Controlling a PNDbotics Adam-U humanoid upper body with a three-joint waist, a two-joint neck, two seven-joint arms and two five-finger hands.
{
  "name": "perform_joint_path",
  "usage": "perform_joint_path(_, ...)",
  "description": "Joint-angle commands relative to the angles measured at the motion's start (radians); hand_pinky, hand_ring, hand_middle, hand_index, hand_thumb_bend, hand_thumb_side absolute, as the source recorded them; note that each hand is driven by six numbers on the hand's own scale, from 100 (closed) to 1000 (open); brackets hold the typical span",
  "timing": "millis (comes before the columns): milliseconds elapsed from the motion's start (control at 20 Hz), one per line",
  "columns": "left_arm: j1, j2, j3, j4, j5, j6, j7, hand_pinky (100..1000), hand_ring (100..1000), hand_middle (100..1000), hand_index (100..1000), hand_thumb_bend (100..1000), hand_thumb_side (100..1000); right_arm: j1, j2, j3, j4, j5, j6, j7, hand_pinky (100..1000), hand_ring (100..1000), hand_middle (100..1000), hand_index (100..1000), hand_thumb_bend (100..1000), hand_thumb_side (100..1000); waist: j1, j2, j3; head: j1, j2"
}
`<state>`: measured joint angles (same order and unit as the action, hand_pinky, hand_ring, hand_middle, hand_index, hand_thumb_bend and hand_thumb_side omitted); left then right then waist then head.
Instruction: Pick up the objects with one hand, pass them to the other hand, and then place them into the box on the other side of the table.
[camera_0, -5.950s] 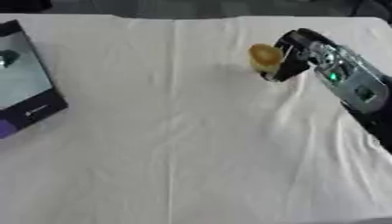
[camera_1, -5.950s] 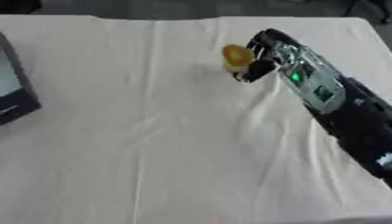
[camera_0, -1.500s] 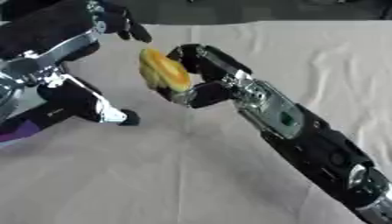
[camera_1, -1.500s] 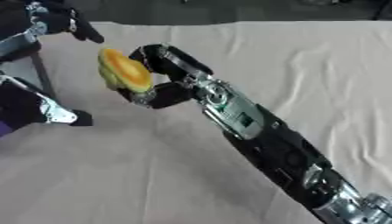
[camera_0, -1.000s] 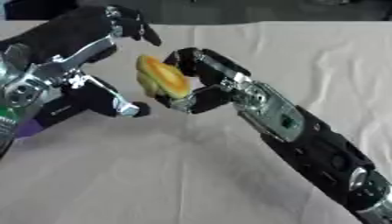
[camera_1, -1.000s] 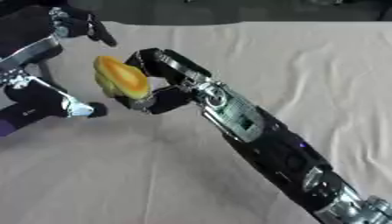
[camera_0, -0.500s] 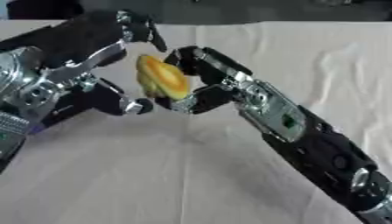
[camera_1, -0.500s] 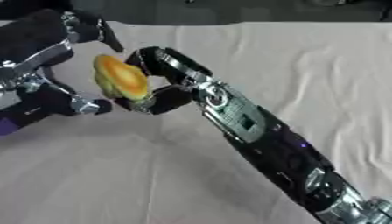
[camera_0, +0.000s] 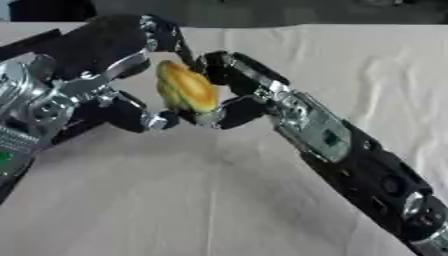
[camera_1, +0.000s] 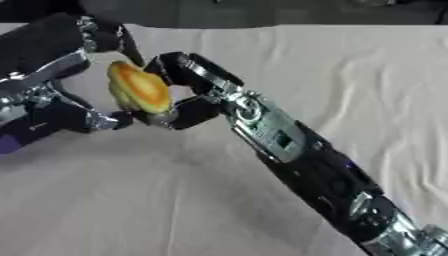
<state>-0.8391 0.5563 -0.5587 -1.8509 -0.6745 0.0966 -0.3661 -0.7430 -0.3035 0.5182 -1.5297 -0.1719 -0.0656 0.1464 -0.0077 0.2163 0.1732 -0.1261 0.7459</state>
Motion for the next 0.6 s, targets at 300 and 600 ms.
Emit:
perform_joint_path(300, -0.02, -0.008, 0.003, 0.004, -0.017, -0.001, 0.04, 741, 617, 542, 573, 416, 100, -0.019, 0.001, -0.002, -0.023, -0.009, 0.006, -0.006, 682, 495, 471, 557, 408, 100, 0.0, -0.002, 0.001, 0.004, -0.004)
perform_joint_path(600, -0.019, -0.018, 0.003, 0.023, -0.037, -0.013, 0.067, 721, 568, 491, 531, 401, 100, -0.014, -0.004, -0.004, -0.021, -0.023, 0.015, -0.013, 678, 493, 470, 557, 418, 100, -0.001, -0.001, 0.001, 0.006, -0.006)
